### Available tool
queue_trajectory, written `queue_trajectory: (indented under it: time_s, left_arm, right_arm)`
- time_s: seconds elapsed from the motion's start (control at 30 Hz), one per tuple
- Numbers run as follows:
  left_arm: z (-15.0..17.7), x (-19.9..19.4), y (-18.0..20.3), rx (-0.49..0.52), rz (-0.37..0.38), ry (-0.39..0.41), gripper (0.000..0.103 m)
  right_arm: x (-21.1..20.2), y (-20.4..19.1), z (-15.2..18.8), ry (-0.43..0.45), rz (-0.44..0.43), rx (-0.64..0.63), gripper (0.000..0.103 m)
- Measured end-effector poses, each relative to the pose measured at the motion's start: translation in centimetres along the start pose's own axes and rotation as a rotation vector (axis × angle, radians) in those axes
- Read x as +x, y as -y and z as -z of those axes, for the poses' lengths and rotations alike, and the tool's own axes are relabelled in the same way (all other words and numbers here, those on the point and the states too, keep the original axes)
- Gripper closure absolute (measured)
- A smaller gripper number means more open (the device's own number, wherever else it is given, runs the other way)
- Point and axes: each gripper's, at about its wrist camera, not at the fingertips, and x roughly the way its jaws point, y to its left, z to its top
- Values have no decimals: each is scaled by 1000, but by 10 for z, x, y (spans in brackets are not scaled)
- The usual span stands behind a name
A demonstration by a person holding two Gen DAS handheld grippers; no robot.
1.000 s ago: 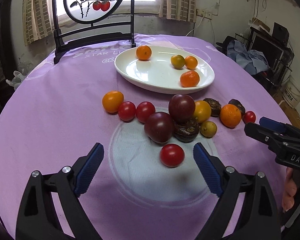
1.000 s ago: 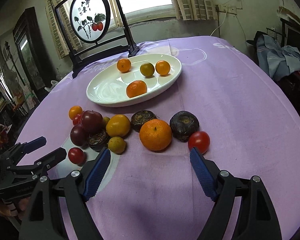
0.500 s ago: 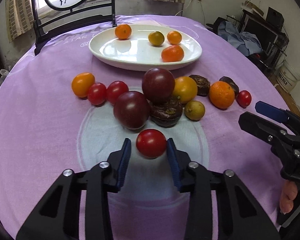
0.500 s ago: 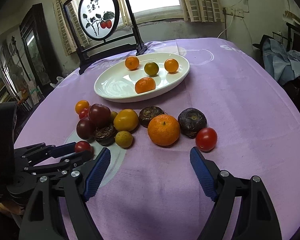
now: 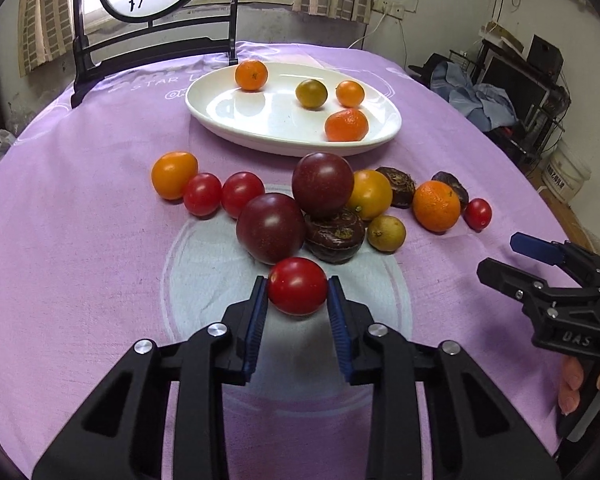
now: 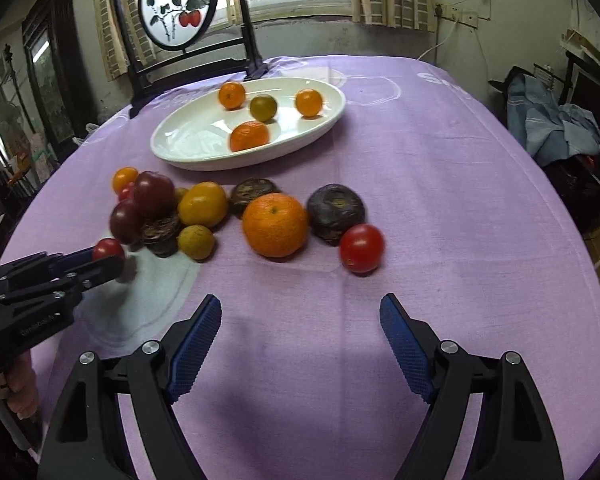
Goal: Organize fruits
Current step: 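Grasp a red cherry tomato with the right tool while the left tool holds its tomato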
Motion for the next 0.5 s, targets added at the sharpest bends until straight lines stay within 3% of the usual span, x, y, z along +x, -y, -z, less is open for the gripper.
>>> queue_trajectory:
  time_s: [0.17, 0.33, 0.5]
  left_arm:
    - [0, 2, -8, -26, 35, -9, 73]
    - [1, 2, -7, -24, 44, -11, 73]
    - [1, 6, -6, -23, 50, -32, 73]
  right_arm:
    - [8, 7, -6, -20, 84, -42, 22]
    - [32, 14, -17, -74, 145, -76, 37]
    - [46, 19, -31, -71, 127, -88, 45]
